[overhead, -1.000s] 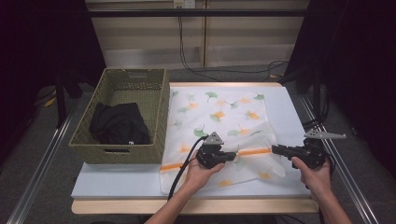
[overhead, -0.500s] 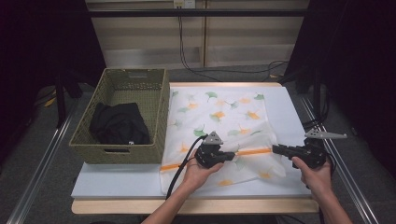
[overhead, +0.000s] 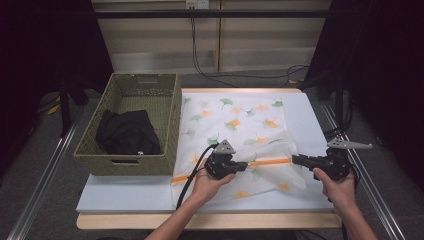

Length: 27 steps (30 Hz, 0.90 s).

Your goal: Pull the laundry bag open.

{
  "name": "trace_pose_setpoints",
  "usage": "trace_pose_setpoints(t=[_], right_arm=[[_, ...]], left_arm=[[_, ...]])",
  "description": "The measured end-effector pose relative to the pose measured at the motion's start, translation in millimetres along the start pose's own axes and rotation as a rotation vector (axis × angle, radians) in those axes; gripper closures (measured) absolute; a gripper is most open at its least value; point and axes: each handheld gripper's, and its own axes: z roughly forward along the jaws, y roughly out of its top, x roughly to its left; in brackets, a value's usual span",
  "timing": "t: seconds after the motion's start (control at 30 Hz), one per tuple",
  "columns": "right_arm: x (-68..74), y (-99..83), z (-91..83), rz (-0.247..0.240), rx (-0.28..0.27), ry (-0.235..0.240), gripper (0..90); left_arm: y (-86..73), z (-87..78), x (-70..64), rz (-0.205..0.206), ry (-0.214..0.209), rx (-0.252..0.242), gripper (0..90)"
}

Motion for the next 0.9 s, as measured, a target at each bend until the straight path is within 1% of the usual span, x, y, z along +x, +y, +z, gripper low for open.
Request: trace_pose_setpoints(t=[0.03,0.07,0.1,0.13,0.17,0.23,0.3,0.37,0.43,0.5,0.57,0.67,0.77,0.83,0.87,0.9], right_arm=[[0.1,0.0,0.2,0.0,0.002,-0.003,85.4],[0.0,-0.2,0.1,0.001,0.001,-0.002,85.4],[-0.1,-0.2,0.0,-0.001,0.003,0.0,85.5],[-0.2,-0.2,0.1,0.002,0.004,0.002,85.5],[-0.4,-0.2,-0.3,0.001,0.0,-0.001,85.5],[0.2,0.1,-0.9,0.004,0.002,0.002,85.5],[0.4,0.1,-0.6,0.003,0.002,0.002,85.5],[0.8,-0.1,0.0,-0.001,0.002,-0.002,85.5],[0.4,-0.3,0.1,0.0,0.0,-0.005,85.5],[-0.2,-0.7,0.3,0.005,0.003,0.004,85.5],[-0.2,-0.5,0.8,0.005,0.004,0.007,85.5],[0.3,-0.1,0.6,0.002,0.004,-0.004,85.5],[-0.4,-0.2,0.3,0.002,0.006,0.007,85.5],[-0.3,-0.2,0.4,0.003,0.006,0.008,85.5],[0.2,-0.2,0.5,0.004,0.006,0.0,85.5],[0.3,-0.1,0.4,0.006,0.006,0.001,85.5]], left_arm=[[-0.3,-0.7,0.2,-0.008,-0.006,-0.003,90.0],[0.0,-1.5,-0.7,0.005,0.005,0.014,90.0],[0.4,-2.7,-1.0,0.012,0.011,0.016,90.0],[0.7,-4.2,-1.3,0.005,0.002,0.002,90.0],[0.9,-5.7,-2.2,0.007,0.0,-0.001,90.0],[0.8,-5.8,-3.5,0.011,-0.001,0.007,90.0],[0.8,-6.4,-3.9,0.005,0.003,0.001,90.0],[0.6,-6.9,-3.8,0.012,0.009,0.006,90.0],[-0.7,-6.6,-2.8,0.022,0.001,0.021,90.0],[-0.7,-7.4,-2.8,0.016,0.002,0.014,90.0],[-0.7,-8.4,-1.8,0.02,-0.003,0.014,90.0],[-1.1,-9.7,-1.2,0.019,0.005,0.022,90.0],[-2.1,-10.5,-0.3,0.015,-0.001,0.009,90.0],[-2.4,-10.9,-0.5,0.014,0.004,0.016,90.0],[-2.5,-11.0,-0.4,0.014,0.0,0.02,90.0],[-2.4,-11.6,-0.7,0.018,0.01,0.029,90.0]])
